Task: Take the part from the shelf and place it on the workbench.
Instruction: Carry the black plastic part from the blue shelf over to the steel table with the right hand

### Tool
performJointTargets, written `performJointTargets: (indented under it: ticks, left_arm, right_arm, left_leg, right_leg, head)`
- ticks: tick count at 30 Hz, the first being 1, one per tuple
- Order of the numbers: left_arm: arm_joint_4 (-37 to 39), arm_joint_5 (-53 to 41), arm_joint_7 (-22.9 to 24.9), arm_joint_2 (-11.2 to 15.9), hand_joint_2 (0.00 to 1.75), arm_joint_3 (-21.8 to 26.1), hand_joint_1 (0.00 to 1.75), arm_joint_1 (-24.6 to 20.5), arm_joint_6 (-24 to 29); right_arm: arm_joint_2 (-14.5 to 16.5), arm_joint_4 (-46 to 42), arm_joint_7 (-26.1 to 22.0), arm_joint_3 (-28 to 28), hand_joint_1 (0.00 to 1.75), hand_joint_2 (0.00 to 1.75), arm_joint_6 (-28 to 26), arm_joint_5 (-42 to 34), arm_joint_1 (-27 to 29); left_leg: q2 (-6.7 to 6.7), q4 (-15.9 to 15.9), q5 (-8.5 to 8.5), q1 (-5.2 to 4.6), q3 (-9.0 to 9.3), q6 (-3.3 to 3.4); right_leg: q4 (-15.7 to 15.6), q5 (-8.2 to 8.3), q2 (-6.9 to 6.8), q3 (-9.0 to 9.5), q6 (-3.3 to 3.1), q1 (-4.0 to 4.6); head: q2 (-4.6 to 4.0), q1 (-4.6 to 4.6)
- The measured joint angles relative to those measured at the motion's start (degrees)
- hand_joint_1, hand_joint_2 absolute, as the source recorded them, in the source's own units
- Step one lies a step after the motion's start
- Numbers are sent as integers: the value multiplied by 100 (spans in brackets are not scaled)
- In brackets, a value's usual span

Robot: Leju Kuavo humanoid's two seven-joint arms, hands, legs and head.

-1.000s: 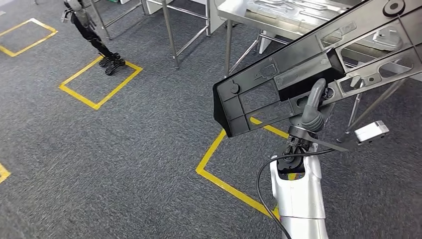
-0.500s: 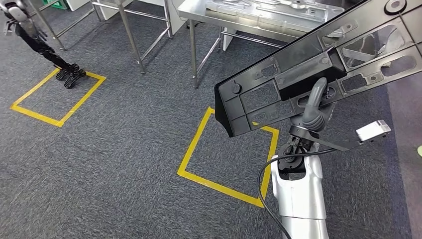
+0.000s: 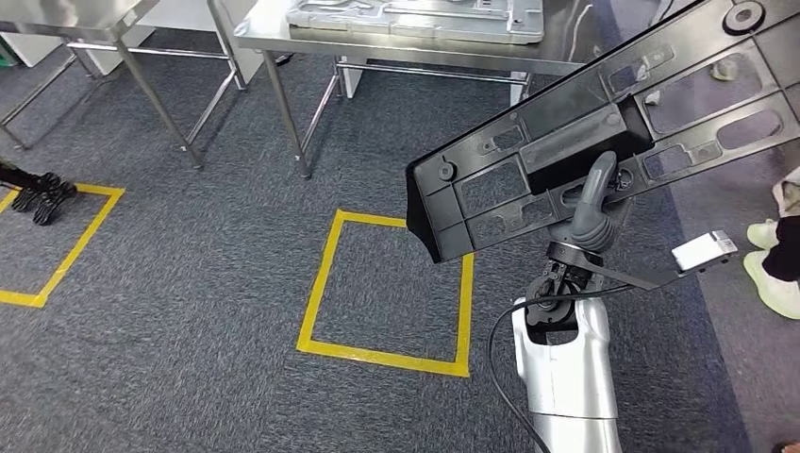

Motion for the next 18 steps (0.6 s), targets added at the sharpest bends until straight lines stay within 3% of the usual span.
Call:
performJointTargets:
  ticks: [1, 3, 5, 7, 9, 11, 12, 13, 14, 15, 18]
  left_arm:
    - [0, -5, 9, 1, 175, 6, 0, 4, 2]
    - [0, -36, 32, 4, 175, 10, 0, 7, 19]
    - [0, -75, 55, 9, 175, 13, 0, -5, 79]
    - [0, -99, 65, 3, 175, 15, 0, -37, 172]
    - [-1, -117, 49, -2, 175, 19, 0, -70, 248]
    - [-2, -131, 14, -3, 175, 20, 0, -90, 291]
    - [-2, -129, -6, -2, 175, 23, 0, -94, 302]
    - [-2, -119, -25, -1, 175, 29, 0, -94, 312]
    - [-2, -101, -47, 2, 175, 40, 0, -95, 323]
    - [-2, -79, -69, 4, 175, 54, 0, -99, 336]
    - [-2, -19, -128, 4, 175, 116, 0, -120, 360]
  right_arm:
    - [-1, 10, -4, 0, 175, 175, 1, -2, 0]
    - [-1, 20, -11, 1, 175, 175, 4, -1, -8]
    - [-1, 39, -15, 5, 175, 175, 8, 22, -16]
    - [-5, 62, -17, 9, 175, 175, 9, 73, -18]
    - [-15, 80, -26, 10, 175, 175, 4, 133, -37]
    - [-22, 107, -29, 32, 175, 175, -47, 238, -75]
    - [-26, 126, -22, 54, 175, 175, -87, 308, -86]
    - [-31, 146, -15, 80, 175, 175, -132, 378, -87]
    - [-38, 168, -4, 110, 175, 175, -166, 441, -82]
    - [-46, 185, 9, 137, 175, 175, -189, 491, -81]
    - [-61, 207, 44, 219, 175, 175, -216, 567, -97]
  left_leg:
    - [-55, -358, 240, 0, 138, 25]
    - [-307, -1168, 609, 12, 471, 86]
    - [-450, -1507, 685, 10, 619, 125]
    - [-331, -1563, 713, 15, 651, 166]
    - [-202, -1657, 774, 46, 684, 236]
    - [-91, -1710, 806, 51, 694, 277]
    - [-34, -1710, 808, 46, 689, 283]
    - [17, -1707, 806, 44, 684, 281]
    - [61, -1701, 803, 42, 682, 277]
    - [95, -1692, 797, 43, 680, 268]
    - [144, -1621, 748, 40, 673, 200]
  right_leg:
    - [7, 0, 96, 5, 3, 1]
    - [20, 3, 257, 1, 30, 2]
    - [14, 28, 389, -29, 99, -14]
    - [-16, 66, 509, -54, 185, -27]
    - [112, -35, 300, -124, 242, 3]
    - [691, -380, -113, -391, 284, 18]
    - [1087, -568, -235, -574, 306, 3]
    - [1413, -685, -294, -721, 331, -18]
    - [1561, -696, -320, -779, 353, -43]
    - [1475, -602, -336, -717, 370, -67]
    - [406, -138, -396, -104, 377, -93]
  head:
    - [0, 0]
    - [0, 0]
    - [0, -1]
    - [1, -1]
    - [1, 2]
    - [0, 3]
    - [0, 3]
    - [0, 3]
    - [0, 3]
    - [0, 3]
    - [1, 2]
